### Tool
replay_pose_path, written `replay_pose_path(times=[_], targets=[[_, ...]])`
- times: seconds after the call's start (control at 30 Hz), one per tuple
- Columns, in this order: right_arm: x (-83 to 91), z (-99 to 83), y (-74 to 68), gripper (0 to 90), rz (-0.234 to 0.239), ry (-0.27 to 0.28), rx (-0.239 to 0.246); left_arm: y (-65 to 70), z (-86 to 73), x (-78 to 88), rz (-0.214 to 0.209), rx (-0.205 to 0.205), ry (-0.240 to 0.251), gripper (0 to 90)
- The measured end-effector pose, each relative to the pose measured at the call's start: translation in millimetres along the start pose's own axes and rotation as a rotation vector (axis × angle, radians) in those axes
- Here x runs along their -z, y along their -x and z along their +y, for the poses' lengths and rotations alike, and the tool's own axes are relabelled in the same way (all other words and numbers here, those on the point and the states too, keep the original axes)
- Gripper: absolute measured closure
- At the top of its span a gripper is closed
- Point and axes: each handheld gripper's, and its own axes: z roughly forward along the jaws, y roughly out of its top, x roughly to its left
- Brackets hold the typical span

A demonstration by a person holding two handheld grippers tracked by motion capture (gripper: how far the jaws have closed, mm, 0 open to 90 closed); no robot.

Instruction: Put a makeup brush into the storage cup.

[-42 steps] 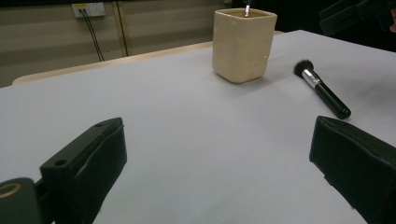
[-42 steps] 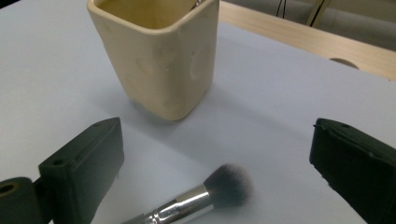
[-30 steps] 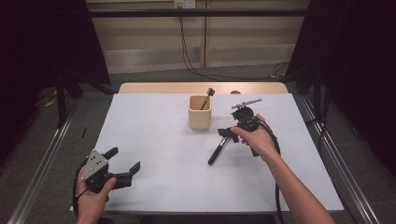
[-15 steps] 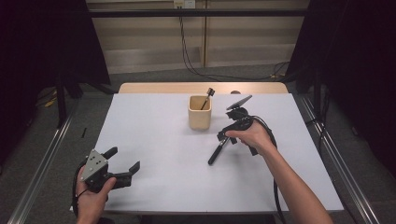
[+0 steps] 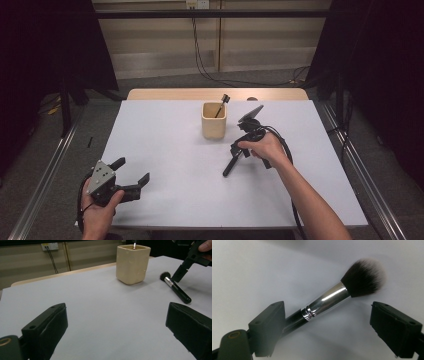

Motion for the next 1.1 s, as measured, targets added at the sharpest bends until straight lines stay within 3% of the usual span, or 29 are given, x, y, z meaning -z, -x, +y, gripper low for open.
replay_pose_path(times=[0.47,0.77,1.1], targets=[[-12.1,0.5,-2.5,25.0,-0.004,-0.037,-0.028,-0.3,-0.1,0.4,-0.001,-0.010,-0.005,3.9],[-9.7,-2.7,-1.2,46.7,-0.071,-0.022,-0.007,-0.7,0.1,0.9,0.000,-0.007,-0.001,3.9],[-8.7,-2.6,2.5,61.1,-0.095,-0.027,0.001,-1.0,-0.1,0.3,-0.005,-0.015,-0.004,3.9]])
